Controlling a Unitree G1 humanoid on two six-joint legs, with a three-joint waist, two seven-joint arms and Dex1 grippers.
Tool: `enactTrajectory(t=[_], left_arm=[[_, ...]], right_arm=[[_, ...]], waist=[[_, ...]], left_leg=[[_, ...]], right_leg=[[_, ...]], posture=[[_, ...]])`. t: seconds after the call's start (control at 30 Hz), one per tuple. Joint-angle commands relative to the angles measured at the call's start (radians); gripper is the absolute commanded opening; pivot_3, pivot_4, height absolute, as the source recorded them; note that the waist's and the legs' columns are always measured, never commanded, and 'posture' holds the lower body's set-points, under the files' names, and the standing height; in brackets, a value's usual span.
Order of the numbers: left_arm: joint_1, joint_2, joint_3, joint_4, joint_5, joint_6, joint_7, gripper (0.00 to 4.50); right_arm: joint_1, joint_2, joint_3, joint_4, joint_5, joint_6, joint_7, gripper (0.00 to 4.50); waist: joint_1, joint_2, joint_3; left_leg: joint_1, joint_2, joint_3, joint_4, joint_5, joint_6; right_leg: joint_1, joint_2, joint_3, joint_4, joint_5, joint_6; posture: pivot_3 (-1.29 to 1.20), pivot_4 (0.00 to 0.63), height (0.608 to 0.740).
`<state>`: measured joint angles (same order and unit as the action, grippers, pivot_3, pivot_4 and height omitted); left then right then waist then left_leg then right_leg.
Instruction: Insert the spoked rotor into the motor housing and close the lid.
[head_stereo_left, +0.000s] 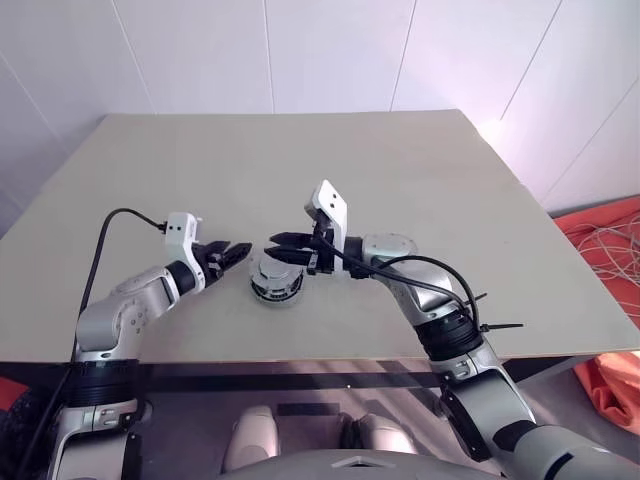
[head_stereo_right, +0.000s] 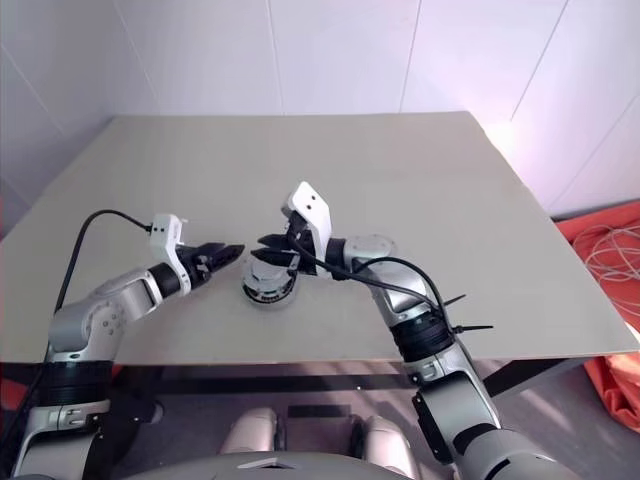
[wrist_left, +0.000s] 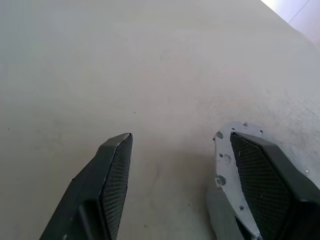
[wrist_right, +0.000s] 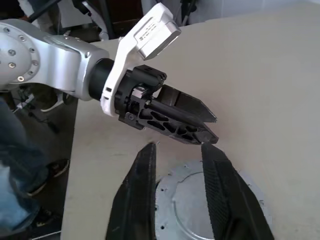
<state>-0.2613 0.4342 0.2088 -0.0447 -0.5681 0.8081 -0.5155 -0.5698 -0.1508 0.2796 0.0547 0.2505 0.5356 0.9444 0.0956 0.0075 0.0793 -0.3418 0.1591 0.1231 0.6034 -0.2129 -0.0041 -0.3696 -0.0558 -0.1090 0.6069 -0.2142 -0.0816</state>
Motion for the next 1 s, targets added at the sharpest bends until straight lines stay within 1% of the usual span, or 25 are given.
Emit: enactTrajectory(t=[0.03,0.07,0.1,0.17,0.2,0.3,0.47,0.57,0.7,0.8,1.0], left_arm=[[-0.011,0.016,0.018,-0.036,-0.014,0.000,-0.008,3.31],[-0.012,0.016,0.017,-0.037,-0.014,0.000,-0.007,3.31],[-0.010,0.017,0.017,-0.040,-0.014,0.001,-0.008,3.31],[-0.007,0.018,0.018,-0.044,-0.014,0.003,-0.008,3.31],[-0.003,0.019,0.019,-0.048,-0.015,0.005,-0.009,3.31],[0.008,0.021,0.020,-0.064,-0.019,0.013,-0.009,3.31],[0.016,0.023,0.021,-0.080,-0.021,0.022,-0.006,3.31],[0.020,0.026,0.025,-0.088,-0.021,0.027,-0.004,3.31],[0.025,0.031,0.032,-0.095,-0.023,0.031,-0.002,3.31],[0.028,0.032,0.033,-0.094,-0.023,0.028,-0.002,3.31],[0.028,0.030,0.033,-0.094,-0.021,0.024,0.001,3.31]], right_arm=[[-0.003,0.001,0.005,-0.044,0.047,0.019,0.022,2.67],[-0.004,0.000,0.008,-0.036,0.048,0.020,0.025,3.05],[-0.005,0.001,0.011,-0.024,0.046,0.021,0.025,3.33],[-0.010,0.004,0.018,0.005,0.039,0.011,0.022,4.08],[-0.017,0.015,0.021,0.038,0.017,-0.013,-0.005,4.45],[-0.048,0.058,0.034,0.181,-0.052,-0.111,-0.075,4.48],[-0.076,0.105,0.053,0.337,-0.101,-0.215,-0.085,4.48],[-0.088,0.119,0.054,0.404,-0.119,-0.264,-0.080,4.48],[-0.100,0.122,0.048,0.434,-0.125,-0.291,-0.073,4.48],[-0.107,0.114,0.048,0.443,-0.138,-0.311,-0.076,4.48],[-0.071,0.068,0.045,0.388,-0.165,-0.300,-0.087,4.48]], waist=[[0.000,0.000,0.000],[0.000,0.000,0.000],[0.000,0.000,0.000],[0.000,0.000,0.000],[0.000,0.000,0.000],[-0.001,0.000,0.000],[-0.002,0.000,0.000],[-0.002,0.000,0.000],[-0.003,0.000,0.000],[-0.003,0.000,0.000],[-0.002,0.000,0.000]], left_leg=[[0.001,0.000,0.000,0.000,0.000,-0.001],[0.002,0.000,0.000,0.000,0.001,-0.001],[0.003,0.000,0.000,0.000,0.001,-0.001],[0.003,0.000,0.000,0.000,0.001,-0.002],[0.004,0.000,0.000,0.000,0.001,-0.002],[0.004,0.000,0.000,0.000,0.001,-0.002],[-0.001,0.000,0.000,0.000,0.001,-0.001],[-0.003,0.000,0.000,0.000,0.001,-0.001],[-0.003,0.000,0.000,0.000,-0.001,0.001],[-0.002,0.000,0.000,0.000,0.000,0.001],[-0.002,0.000,0.000,0.000,0.000,0.000]], right_leg=[[0.001,0.000,0.000,0.000,0.000,0.000],[0.001,0.000,0.000,0.000,0.000,0.000],[0.002,0.000,0.000,0.000,0.000,0.000],[0.002,0.000,0.000,0.000,0.000,0.000],[0.003,0.000,0.000,0.000,0.000,0.000],[0.002,0.000,0.000,0.000,0.000,0.000],[-0.002,0.000,0.000,0.000,0.001,-0.001],[-0.002,0.000,0.000,0.000,0.003,-0.006],[-0.002,0.000,0.000,0.000,0.003,-0.005],[-0.002,0.000,0.000,0.000,0.001,-0.001],[-0.001,0.000,0.000,0.000,0.000,-0.001]], posture=[[0.00,0.000,0.740],[0.00,0.000,0.740],[0.00,0.000,0.740],[0.00,0.000,0.740],[0.00,0.000,0.740],[0.00,0.000,0.740],[0.00,0.000,0.740],[0.00,0.000,0.740],[0.00,0.000,0.740],[0.00,0.000,0.740],[0.00,0.000,0.740]])
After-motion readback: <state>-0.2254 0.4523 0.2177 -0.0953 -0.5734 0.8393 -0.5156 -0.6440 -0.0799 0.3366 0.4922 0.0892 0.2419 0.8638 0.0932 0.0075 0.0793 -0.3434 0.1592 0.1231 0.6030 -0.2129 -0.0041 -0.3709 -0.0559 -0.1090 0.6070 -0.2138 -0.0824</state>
